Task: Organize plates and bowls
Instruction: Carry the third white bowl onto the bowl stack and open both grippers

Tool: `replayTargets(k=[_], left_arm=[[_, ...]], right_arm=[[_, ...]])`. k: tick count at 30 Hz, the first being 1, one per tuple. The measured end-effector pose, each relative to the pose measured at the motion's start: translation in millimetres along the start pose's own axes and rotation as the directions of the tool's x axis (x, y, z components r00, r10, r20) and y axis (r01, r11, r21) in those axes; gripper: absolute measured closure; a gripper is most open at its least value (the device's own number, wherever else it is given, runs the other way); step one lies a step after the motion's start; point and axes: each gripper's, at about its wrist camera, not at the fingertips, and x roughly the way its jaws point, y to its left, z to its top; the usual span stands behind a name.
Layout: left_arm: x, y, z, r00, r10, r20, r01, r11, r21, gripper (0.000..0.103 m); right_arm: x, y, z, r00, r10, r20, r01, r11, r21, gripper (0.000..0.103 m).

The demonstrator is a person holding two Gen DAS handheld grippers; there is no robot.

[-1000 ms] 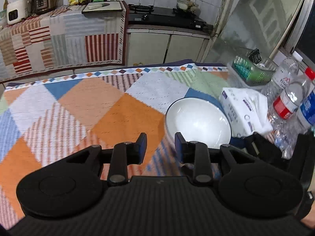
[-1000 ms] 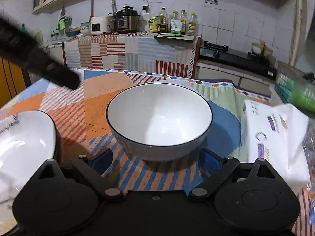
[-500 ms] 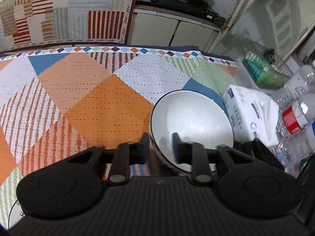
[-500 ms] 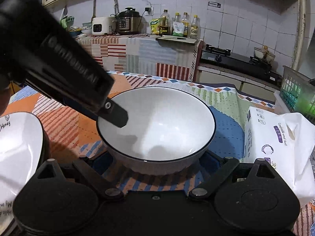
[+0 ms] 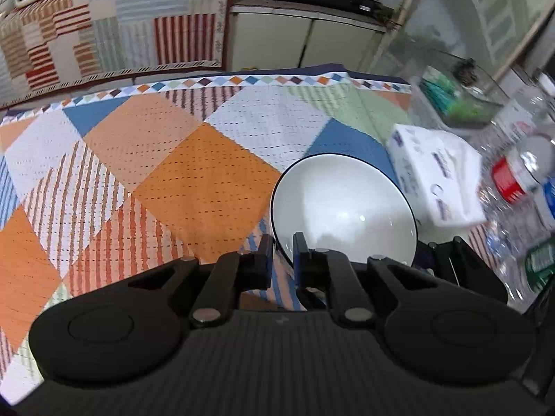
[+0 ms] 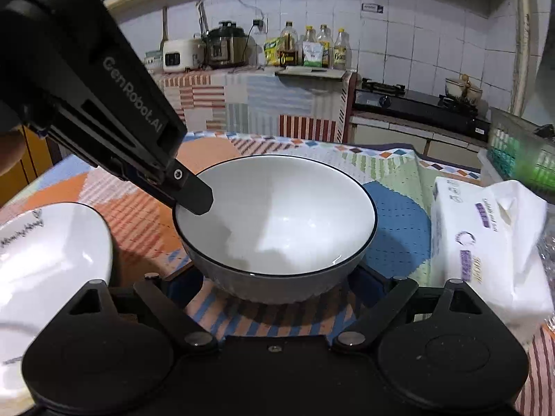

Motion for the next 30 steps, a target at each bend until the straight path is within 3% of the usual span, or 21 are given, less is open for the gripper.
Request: replayTargets(k=[10, 15, 19, 24, 30], left_arm=[[-68, -24, -24, 1.000, -0.020, -0.012, 0.021, 0.997, 0.078, 0.092], [-111, -25, -40, 0.998, -0.044, -0.042, 0.047, 0.994, 0.095, 0.091], [-145, -30, -55, 0.998, -0.013, -0.058, 0.020, 0.992, 0.124, 0.091], [-173, -32, -71, 0.996, -0.003, -0.090, 0.012, 0.994, 0.105, 0.091], [-195, -28, -90, 0.991, -0.024, -0.132, 0.033, 0.997, 0.066, 0.091]], right_arm=[[-66, 16, -4, 0.997, -0.009, 0.076, 0.011, 1.000, -0.026, 0.010], [-104, 30, -3, 0.997, 0.037, 0.074, -0.033, 0.998, -0.058, 0.010], [-133, 41, 0, 0.993, 0.076, 0.088, -0.069, 0.994, -0.080, 0.011], [-158, 62, 3, 0.995, 0.062, 0.073, -0.050, 0.987, -0.155, 0.011], [-185, 69, -1, 0.993, 0.102, 0.053, -0.092, 0.983, -0.160, 0.011]])
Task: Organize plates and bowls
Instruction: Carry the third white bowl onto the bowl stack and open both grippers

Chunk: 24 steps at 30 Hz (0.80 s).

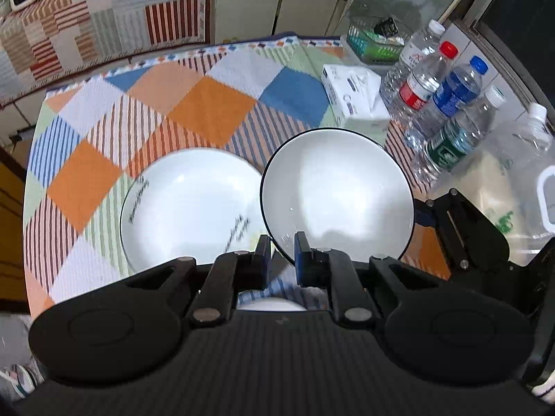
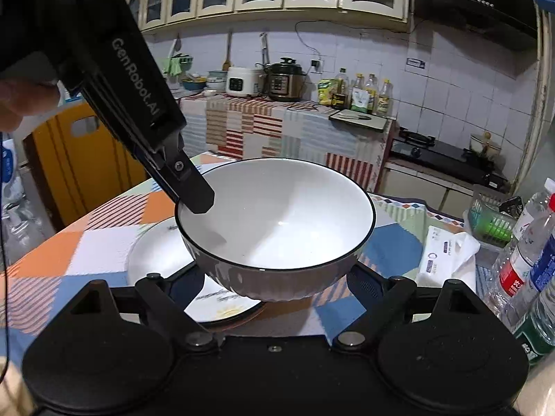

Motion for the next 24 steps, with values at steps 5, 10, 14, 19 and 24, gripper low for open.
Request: replayTargets(k=[5, 10, 14, 19, 24], left_arm=[[-4, 1, -19, 0.999, 0.001, -0.041, -0.002, 1.000, -0.010, 0.091], [-3, 6, -36, 0.997, 0.007, -0.073, -0.008, 1.000, -0.022, 0.091], [-2, 8, -48, 0.996, 0.010, -0.092, -0.013, 0.999, -0.034, 0.091], [3, 12, -61, 0.992, 0.029, -0.124, -0.035, 0.998, -0.043, 0.091], [8, 16, -73, 0.987, 0.027, -0.158, -0.036, 0.998, -0.054, 0.091]], right_arm=[[-12, 14, -2, 0.999, 0.009, -0.041, -0.010, 1.000, -0.014, 0.011], [-16, 28, -12, 0.997, 0.028, -0.068, -0.030, 0.999, -0.028, 0.011], [-19, 35, -17, 0.995, 0.048, -0.089, -0.050, 0.998, -0.027, 0.011], [-19, 49, -22, 0.989, 0.062, -0.136, -0.067, 0.997, -0.029, 0.011], [-17, 57, -28, 0.978, 0.096, -0.183, -0.100, 0.995, -0.013, 0.011]])
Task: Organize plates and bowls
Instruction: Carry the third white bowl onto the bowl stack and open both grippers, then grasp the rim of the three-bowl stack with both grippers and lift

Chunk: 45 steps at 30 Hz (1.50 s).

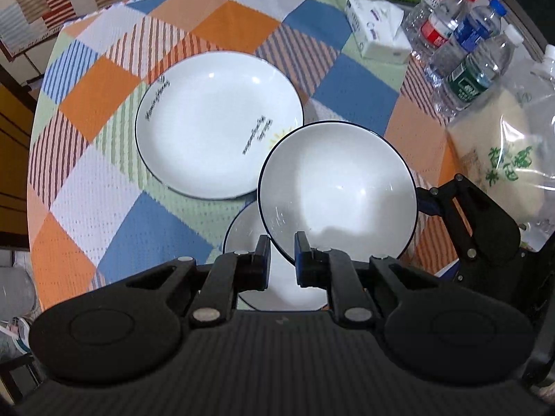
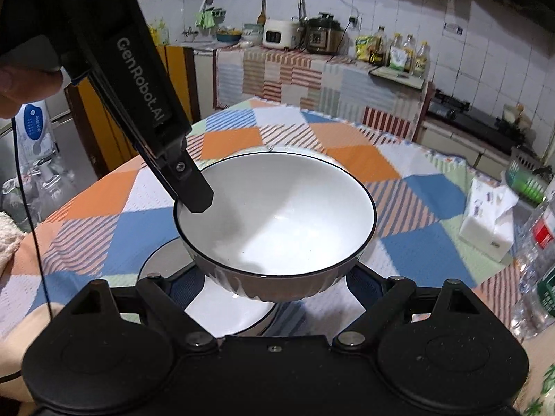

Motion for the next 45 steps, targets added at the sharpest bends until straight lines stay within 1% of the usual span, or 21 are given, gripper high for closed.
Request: replayTargets(k=[4, 8, 15, 17, 22, 24, 27, 29, 31, 33, 34, 35, 38, 40, 41, 43, 45], left_arm=[[1, 7, -8, 1.000, -0.015, -0.014, 0.014, 0.999, -0.044, 0.091], [4, 11, -17, 1.000, -0.014, -0.027, 0.013, 0.999, -0.052, 0.091], [15, 22, -24, 0.997, -0.017, -0.070, 0.011, 0.997, -0.077, 0.091], [21, 25, -25, 0.995, -0.020, -0.094, 0.012, 0.996, -0.085, 0.091], [32, 30, -29, 0.992, -0.025, -0.120, 0.012, 0.994, -0.105, 0.090], [38, 32, -30, 0.990, -0.021, -0.137, 0.006, 0.994, -0.113, 0.090], [45, 36, -32, 0.989, -0.026, -0.145, 0.007, 0.992, -0.124, 0.089], [48, 38, -33, 0.988, -0.039, -0.146, 0.020, 0.991, -0.129, 0.088], [47, 39, -34, 0.990, -0.046, -0.137, 0.029, 0.991, -0.127, 0.087], [43, 40, -35, 0.991, -0.061, -0.121, 0.048, 0.993, -0.111, 0.085], [40, 42, -36, 0.992, -0.071, -0.106, 0.059, 0.993, -0.107, 0.080], [37, 45, -36, 0.993, -0.082, -0.082, 0.073, 0.992, -0.105, 0.076], [24, 56, -35, 0.996, -0.088, -0.005, 0.087, 0.990, -0.113, 0.072], [18, 65, -36, 0.994, -0.096, 0.050, 0.101, 0.987, -0.121, 0.064], [16, 70, -37, 0.992, -0.096, 0.080, 0.106, 0.986, -0.130, 0.062], [17, 75, -38, 0.989, -0.092, 0.116, 0.107, 0.985, -0.136, 0.062], [23, 78, -40, 0.987, -0.095, 0.129, 0.113, 0.985, -0.134, 0.062]], right_arm=[[0, 5, -3, 0.999, 0.024, -0.026, -0.024, 1.000, -0.001, 0.011], [1, 8, -6, 0.998, 0.057, -0.037, -0.056, 0.998, 0.002, 0.011], [4, 23, -9, 0.994, 0.071, -0.078, -0.075, 0.996, -0.050, 0.011], [6, 25, -9, 0.993, 0.071, -0.094, -0.077, 0.995, -0.063, 0.011], [9, 36, -11, 0.992, 0.045, -0.121, -0.062, 0.989, -0.135, 0.011], [9, 38, -11, 0.990, 0.050, -0.131, -0.069, 0.987, -0.143, 0.011], [11, 41, -12, 0.987, 0.059, -0.152, -0.082, 0.986, -0.148, 0.011], [13, 46, -13, 0.987, 0.037, -0.154, -0.064, 0.982, -0.180, 0.011], [12, 49, -14, 0.989, 0.020, -0.148, -0.050, 0.978, -0.201, 0.011], [10, 49, -15, 0.990, 0.019, -0.139, -0.046, 0.979, -0.197, 0.011], [7, 48, -15, 0.991, 0.020, -0.131, -0.045, 0.980, -0.192, 0.011], [4, 48, -14, 0.992, 0.023, -0.123, -0.046, 0.981, -0.188, 0.011], [-7, 43, -15, 0.993, 0.049, -0.104, -0.066, 0.982, -0.175, 0.011], [-14, 39, -17, 0.994, 0.061, -0.095, -0.076, 0.983, -0.167, 0.011], [-15, 37, -18, 0.993, 0.069, -0.092, -0.083, 0.983, -0.162, 0.011], [-16, 29, -23, 0.991, 0.094, -0.097, -0.107, 0.984, -0.139, 0.010], [-10, 22, -27, 0.988, 0.105, -0.115, -0.118, 0.987, -0.108, 0.010]])
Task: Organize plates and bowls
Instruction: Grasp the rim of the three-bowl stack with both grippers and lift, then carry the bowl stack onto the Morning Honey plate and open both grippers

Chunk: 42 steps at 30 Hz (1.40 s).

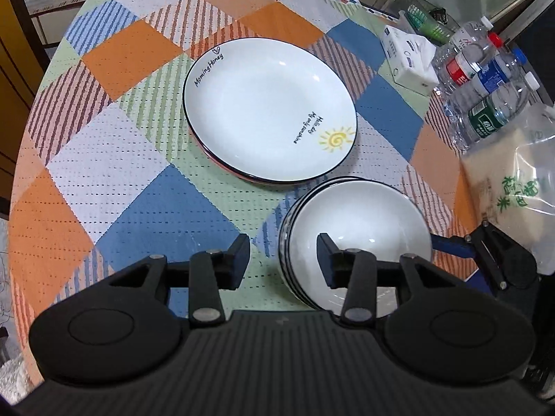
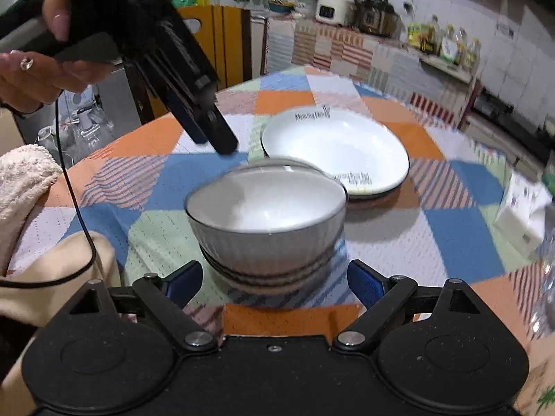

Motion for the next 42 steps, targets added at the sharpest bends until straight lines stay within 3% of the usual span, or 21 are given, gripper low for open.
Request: replayTargets(k=[6, 10, 14, 21, 25, 30, 42], left_arm=[[25, 6, -13, 0.999, -0.037, 0.010, 0.037, 0.999, -0.014, 0.055], [35, 8, -19, 0.999, -0.045, 0.024, 0.045, 0.999, -0.007, 0.053], [38, 12, -26, 0.985, -0.156, 0.066, 0.158, 0.987, -0.023, 0.052], [50, 7, -33, 0.991, -0.121, 0.066, 0.121, 0.993, -0.003, 0.052], [58, 9, -38, 0.990, -0.129, 0.060, 0.130, 0.991, -0.007, 0.052], [66, 16, -41, 0.980, -0.192, 0.053, 0.196, 0.976, -0.094, 0.053], [70, 15, -45, 0.981, -0.175, 0.081, 0.183, 0.978, -0.104, 0.060]], right_arm=[[32, -17, -14, 0.995, 0.062, -0.081, -0.050, 0.988, 0.146, 0.010], [51, -14, -21, 0.992, 0.078, -0.099, -0.064, 0.988, 0.140, 0.010], [63, -10, -25, 0.991, 0.103, -0.083, -0.093, 0.988, 0.124, 0.010], [70, -10, -28, 0.987, 0.162, 0.023, -0.163, 0.978, 0.133, 0.010], [78, -7, -27, 0.988, 0.146, 0.047, -0.151, 0.982, 0.118, 0.009], [84, -5, -27, 0.988, 0.118, 0.096, -0.127, 0.987, 0.100, 0.007], [90, 7, -28, 0.990, 0.026, 0.137, -0.031, 0.999, 0.036, 0.006]])
